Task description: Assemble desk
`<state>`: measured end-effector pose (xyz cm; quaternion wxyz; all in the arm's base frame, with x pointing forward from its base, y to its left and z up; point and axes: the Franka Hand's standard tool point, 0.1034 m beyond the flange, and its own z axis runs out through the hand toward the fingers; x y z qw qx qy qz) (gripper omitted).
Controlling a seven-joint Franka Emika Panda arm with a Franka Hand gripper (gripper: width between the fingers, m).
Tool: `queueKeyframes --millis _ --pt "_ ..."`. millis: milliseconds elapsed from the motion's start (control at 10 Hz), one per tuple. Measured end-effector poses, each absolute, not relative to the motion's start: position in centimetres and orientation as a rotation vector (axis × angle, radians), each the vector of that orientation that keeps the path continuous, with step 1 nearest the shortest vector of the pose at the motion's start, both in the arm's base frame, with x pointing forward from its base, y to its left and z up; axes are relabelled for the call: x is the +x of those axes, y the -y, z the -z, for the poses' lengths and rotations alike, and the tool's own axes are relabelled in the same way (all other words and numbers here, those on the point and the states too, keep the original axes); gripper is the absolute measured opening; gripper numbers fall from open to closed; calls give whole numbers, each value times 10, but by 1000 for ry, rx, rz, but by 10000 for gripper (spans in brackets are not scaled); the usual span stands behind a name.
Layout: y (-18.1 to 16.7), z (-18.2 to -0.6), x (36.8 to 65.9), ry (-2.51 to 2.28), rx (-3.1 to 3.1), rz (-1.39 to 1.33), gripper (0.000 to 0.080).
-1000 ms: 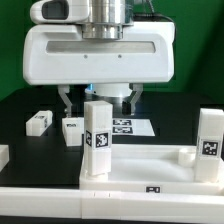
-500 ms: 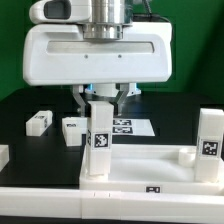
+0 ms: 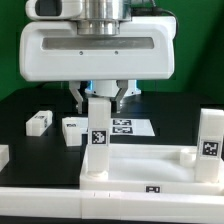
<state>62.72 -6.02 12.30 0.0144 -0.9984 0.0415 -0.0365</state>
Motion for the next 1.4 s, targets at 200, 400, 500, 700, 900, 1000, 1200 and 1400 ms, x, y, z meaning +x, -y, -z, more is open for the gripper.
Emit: queueKeyframes --millis 200,400,500,700,900,1000,1200,1400 --pt "61 -122 627 -394 -3082 106 289" --pt "62 -118 628 -677 -3030 120 290" --pt "63 -118 631 -791 -2999 142 290" --pt "63 -118 632 -1046 -2914 150 290" --pt "64 -118 633 -1276 -2809 150 290" --pt "62 -118 633 -1455 -2705 141 290" --pt "61 -118 634 -1593 -2621 136 290" --pt "60 -118 634 -1517 -2668 139 458"
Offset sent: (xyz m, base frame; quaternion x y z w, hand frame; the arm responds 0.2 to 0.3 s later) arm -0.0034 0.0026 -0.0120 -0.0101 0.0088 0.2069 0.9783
